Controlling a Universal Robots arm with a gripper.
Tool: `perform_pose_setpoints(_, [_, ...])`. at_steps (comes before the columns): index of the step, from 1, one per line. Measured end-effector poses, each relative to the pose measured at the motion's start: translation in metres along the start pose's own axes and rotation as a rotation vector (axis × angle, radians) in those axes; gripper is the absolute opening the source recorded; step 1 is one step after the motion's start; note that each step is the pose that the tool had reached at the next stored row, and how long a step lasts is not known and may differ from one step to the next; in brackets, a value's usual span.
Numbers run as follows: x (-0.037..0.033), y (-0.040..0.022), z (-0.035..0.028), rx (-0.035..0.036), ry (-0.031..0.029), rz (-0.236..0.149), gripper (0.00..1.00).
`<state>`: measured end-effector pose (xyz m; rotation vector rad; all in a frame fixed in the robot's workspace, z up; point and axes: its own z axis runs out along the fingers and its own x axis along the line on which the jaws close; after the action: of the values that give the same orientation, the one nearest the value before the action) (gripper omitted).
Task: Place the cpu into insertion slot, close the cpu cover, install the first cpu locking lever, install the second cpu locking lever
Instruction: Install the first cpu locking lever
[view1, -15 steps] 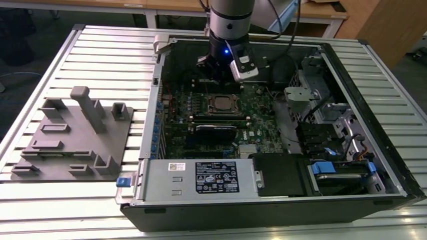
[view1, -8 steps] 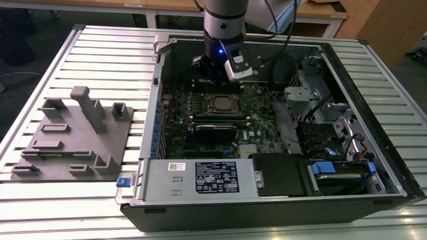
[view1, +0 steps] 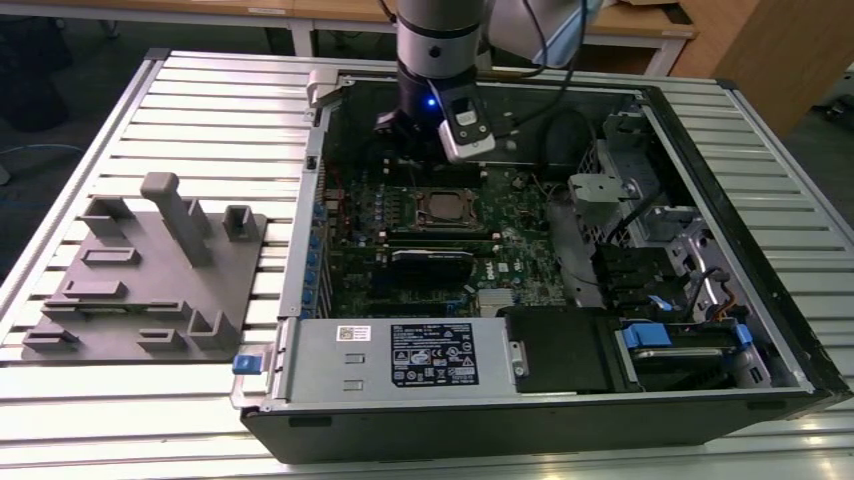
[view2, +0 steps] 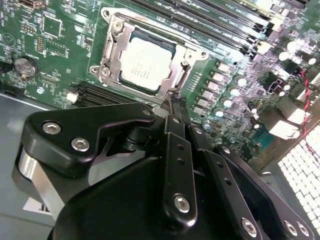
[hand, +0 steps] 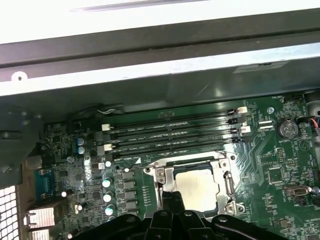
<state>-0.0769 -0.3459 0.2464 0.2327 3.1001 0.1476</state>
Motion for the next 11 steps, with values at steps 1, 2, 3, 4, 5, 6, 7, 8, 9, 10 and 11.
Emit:
perform_pose_setpoints(1, [0.0009, -0.0002, 0.0000, -0.0001, -0.0003, 0.000, 0.11])
perform_pose_setpoints(2, [0.0020, -0.0004, -0.0001, -0.0002, -0.0007, 0.000, 0.11])
perform_pose_setpoints(3, [0.0030, -0.0005, -0.0002, -0.0003, -0.0010, 0.000, 0.11])
perform_pose_setpoints(4, [0.0042, -0.0007, -0.0002, -0.0004, -0.0014, 0.000, 0.11])
perform_pose_setpoints(5, [0.0053, -0.0009, -0.0002, -0.0005, -0.0019, 0.000, 0.11])
perform_pose_setpoints(6, [0.0064, -0.0011, -0.0003, -0.0006, -0.0022, 0.000, 0.11])
perform_pose_setpoints(7, [0.0072, -0.0012, -0.0003, -0.0008, -0.0026, 0.000, 0.11])
perform_pose_setpoints(8, [0.0080, -0.0013, -0.0003, -0.0008, -0.0029, 0.000, 0.11])
perform_pose_setpoints(9, [0.0086, -0.0014, -0.0003, -0.0009, -0.0031, 0.000, 0.11])
perform_pose_setpoints(10, [0.0087, -0.0014, -0.0003, -0.0009, -0.0030, 0.000, 0.11])
perform_pose_setpoints(11, [0.0087, -0.0015, -0.0004, -0.0023, -0.0027, 0.000, 0.11])
